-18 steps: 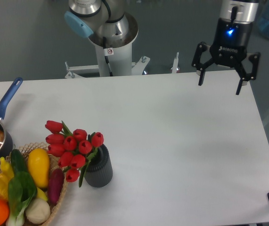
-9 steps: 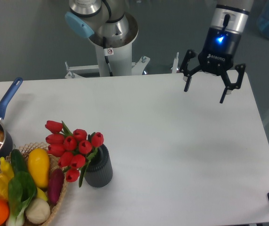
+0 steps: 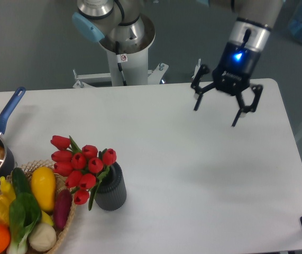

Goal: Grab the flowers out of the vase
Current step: 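Move the open gripper toward the red tulips in the black vase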

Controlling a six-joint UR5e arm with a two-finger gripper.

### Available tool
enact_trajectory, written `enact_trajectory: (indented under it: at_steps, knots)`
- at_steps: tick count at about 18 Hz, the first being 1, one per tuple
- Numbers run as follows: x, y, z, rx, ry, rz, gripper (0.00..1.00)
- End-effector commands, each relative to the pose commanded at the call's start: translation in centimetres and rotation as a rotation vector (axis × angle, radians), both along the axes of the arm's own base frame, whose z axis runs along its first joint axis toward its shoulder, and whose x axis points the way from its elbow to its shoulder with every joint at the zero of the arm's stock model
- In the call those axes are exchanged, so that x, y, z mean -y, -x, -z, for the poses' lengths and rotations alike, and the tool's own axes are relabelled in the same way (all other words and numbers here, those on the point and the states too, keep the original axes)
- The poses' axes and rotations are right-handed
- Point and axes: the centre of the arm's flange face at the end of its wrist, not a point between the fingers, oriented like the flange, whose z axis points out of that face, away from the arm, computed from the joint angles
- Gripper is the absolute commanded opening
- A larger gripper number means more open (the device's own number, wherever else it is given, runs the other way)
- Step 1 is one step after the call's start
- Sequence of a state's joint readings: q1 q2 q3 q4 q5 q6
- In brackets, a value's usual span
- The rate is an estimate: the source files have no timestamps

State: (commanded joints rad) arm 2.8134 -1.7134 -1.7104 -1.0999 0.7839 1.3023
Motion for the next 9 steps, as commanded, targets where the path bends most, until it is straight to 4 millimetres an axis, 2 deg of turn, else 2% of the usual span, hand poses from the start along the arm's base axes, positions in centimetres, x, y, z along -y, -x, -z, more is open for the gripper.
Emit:
enact_trajectory:
  at_steps: [4, 7, 9]
  knots:
    - [-2.5, -1.9, 0.3, 0.000, 0.001, 0.058, 1.00]
    - [-4.7, -4.0, 1.5, 0.022, 0.014, 0.109, 1.00]
    - [-5.4, -5.0, 2.0, 0.031, 0.020, 0.127, 1.00]
